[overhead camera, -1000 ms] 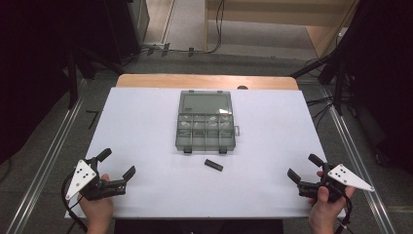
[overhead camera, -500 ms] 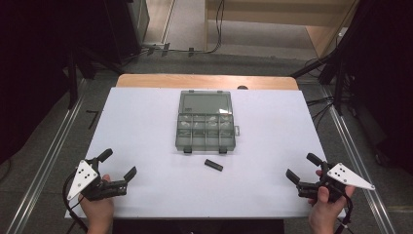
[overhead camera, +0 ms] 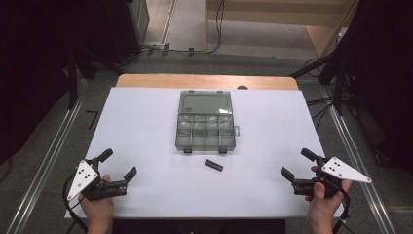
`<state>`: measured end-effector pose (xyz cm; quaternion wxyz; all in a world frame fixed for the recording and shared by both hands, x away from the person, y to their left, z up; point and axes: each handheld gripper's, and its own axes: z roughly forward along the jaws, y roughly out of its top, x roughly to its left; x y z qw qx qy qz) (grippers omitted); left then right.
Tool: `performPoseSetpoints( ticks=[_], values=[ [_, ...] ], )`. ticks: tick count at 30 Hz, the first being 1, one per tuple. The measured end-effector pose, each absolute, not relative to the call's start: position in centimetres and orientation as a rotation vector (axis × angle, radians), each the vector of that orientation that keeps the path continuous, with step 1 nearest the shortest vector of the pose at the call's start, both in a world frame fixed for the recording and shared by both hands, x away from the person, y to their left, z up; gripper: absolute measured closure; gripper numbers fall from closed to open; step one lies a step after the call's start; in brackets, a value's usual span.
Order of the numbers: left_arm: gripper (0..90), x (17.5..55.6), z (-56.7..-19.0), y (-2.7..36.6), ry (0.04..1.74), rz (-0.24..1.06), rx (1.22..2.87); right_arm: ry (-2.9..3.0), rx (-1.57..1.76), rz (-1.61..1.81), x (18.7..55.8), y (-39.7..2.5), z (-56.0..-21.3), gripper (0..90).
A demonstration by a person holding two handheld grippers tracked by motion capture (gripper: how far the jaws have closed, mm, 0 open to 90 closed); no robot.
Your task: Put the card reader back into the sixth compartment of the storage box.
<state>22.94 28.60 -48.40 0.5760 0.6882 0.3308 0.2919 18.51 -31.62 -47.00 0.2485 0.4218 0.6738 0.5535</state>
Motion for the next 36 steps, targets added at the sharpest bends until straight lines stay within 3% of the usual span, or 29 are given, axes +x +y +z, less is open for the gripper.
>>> performPoseSetpoints(
  ticks=[36],
  values=[
    [0.0, 22.8, -48.4, 28.4, 0.764, 0.697, 1.623, 2.075, 1.059, 1.447, 22.7, -27.3, -44.0, 0.0]
  ],
)
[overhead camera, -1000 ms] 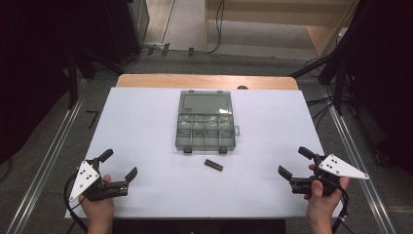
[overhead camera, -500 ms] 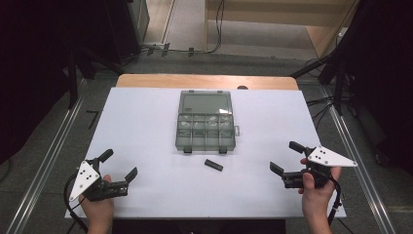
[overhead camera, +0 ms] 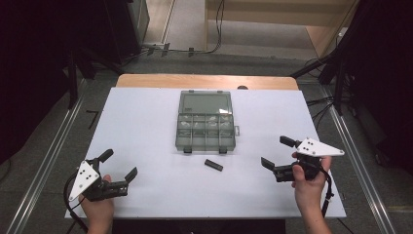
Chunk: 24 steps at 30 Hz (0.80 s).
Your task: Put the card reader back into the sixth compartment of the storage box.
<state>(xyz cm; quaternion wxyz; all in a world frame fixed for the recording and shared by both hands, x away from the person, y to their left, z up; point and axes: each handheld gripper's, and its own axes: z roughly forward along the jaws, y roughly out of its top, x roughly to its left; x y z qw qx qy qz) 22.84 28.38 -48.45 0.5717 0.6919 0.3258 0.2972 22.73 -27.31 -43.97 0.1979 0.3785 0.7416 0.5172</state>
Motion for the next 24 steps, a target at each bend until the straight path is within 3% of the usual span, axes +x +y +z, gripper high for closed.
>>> performPoseSetpoints(
  ticks=[24],
  values=[
    [0.0, 22.9, -48.4, 28.4, 0.765, 0.695, 1.620, 2.216, 1.008, 1.399, 25.3, -24.2, -43.4, 0.0]
  ],
)
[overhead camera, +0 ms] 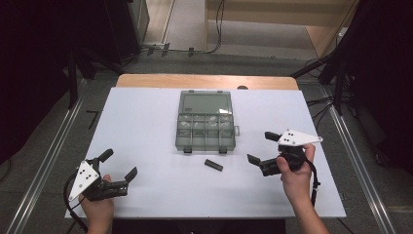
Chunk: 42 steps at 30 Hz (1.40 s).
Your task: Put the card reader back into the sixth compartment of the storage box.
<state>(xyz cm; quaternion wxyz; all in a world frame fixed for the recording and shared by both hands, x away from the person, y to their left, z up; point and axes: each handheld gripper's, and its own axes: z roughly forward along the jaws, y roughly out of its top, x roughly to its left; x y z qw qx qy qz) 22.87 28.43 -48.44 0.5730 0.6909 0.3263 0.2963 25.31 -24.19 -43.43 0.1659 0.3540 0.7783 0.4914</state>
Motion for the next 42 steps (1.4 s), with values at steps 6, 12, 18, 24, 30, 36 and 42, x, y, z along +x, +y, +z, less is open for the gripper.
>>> performPoseSetpoints(
  ticks=[6, 12, 18, 24, 30, 36, 42],
  values=[
    [0.0, 22.9, -48.4, 28.4, 0.762, 0.692, 1.623, 2.241, 0.995, 1.387, 25.7, -23.4, -43.4, 0.0],
    [0.0, 22.9, -48.4, 28.4, 0.761, 0.693, 1.621, 2.272, 0.975, 1.368, 26.0, -22.5, -43.6, 0.0],
    [0.0, 22.9, -48.4, 28.4, 0.759, 0.692, 1.624, 2.289, 0.970, 1.373, 26.2, -22.0, -43.6, 0.0],
    [0.0, 22.9, -48.4, 28.4, 0.757, 0.691, 1.623, 2.310, 0.953, 1.362, 26.4, -21.3, -43.7, 0.0],
    [0.0, 22.9, -48.4, 28.5, 0.757, 0.686, 1.618, 2.333, 0.949, 1.351, 26.8, -20.6, -43.7, 0.0],
    [0.0, 22.9, -48.4, 28.5, 0.754, 0.685, 1.618, 2.361, 0.932, 1.353, 27.1, -19.6, -43.9, 0.0],
    [0.0, 22.9, -48.4, 28.5, 0.756, 0.683, 1.617, 2.382, 0.920, 1.346, 27.5, -18.9, -43.9, 0.0]
  ],
)
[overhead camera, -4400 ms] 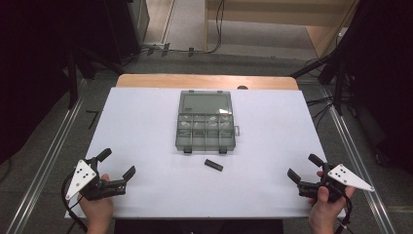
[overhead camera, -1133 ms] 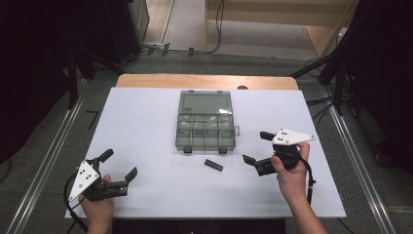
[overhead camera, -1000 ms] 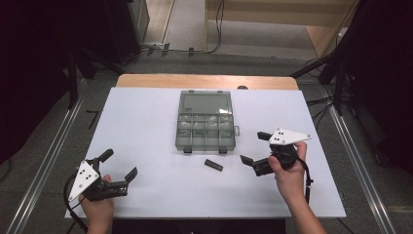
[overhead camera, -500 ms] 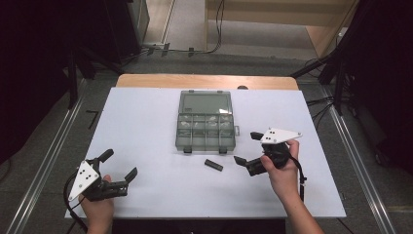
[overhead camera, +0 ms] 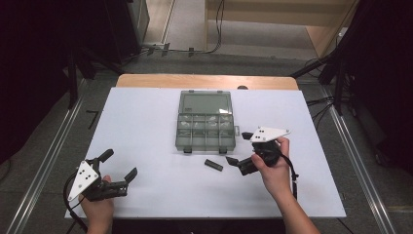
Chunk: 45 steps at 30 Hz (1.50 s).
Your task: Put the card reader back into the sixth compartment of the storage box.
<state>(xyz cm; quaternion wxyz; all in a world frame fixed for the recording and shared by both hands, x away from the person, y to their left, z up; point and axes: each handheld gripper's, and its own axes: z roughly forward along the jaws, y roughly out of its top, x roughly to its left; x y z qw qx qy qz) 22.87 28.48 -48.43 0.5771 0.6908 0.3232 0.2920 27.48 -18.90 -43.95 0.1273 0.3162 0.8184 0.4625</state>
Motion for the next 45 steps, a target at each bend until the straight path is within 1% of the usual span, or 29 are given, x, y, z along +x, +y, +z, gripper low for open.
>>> performPoseSetpoints(
  ticks=[11, 25, 26, 27, 40, 42, 45],
  values=[
    [0.0, 22.8, -48.4, 28.5, 0.748, 0.680, 1.618, 2.439, 0.891, 1.334, 28.3, -16.7, -44.2, 0.0],
    [0.0, 22.8, -48.4, 28.5, 0.746, 0.678, 1.615, 2.488, 0.884, 1.305, 29.0, -15.1, -44.5, 0.0],
    [0.0, 22.8, -48.4, 28.5, 0.747, 0.677, 1.615, 2.483, 0.883, 1.286, 29.0, -14.7, -44.6, 13.3],
    [0.0, 22.8, -48.4, 28.6, 0.748, 0.676, 1.615, 2.481, 0.883, 1.269, 29.0, -14.5, -44.6, 16.8],
    [0.0, 22.8, -48.4, 28.6, 0.748, 0.675, 1.613, 2.576, 0.862, 1.188, 29.3, -12.9, -45.4, 17.5],
    [0.0, 22.8, -48.4, 28.6, 0.749, 0.675, 1.613, 2.586, 0.888, 1.154, 29.4, -12.5, -45.8, 21.5],
    [0.0, 22.9, -48.4, 28.6, 0.749, 0.674, 1.611, 2.598, 0.891, 1.143, 29.4, -12.3, -46.0, 24.7]
  ],
)
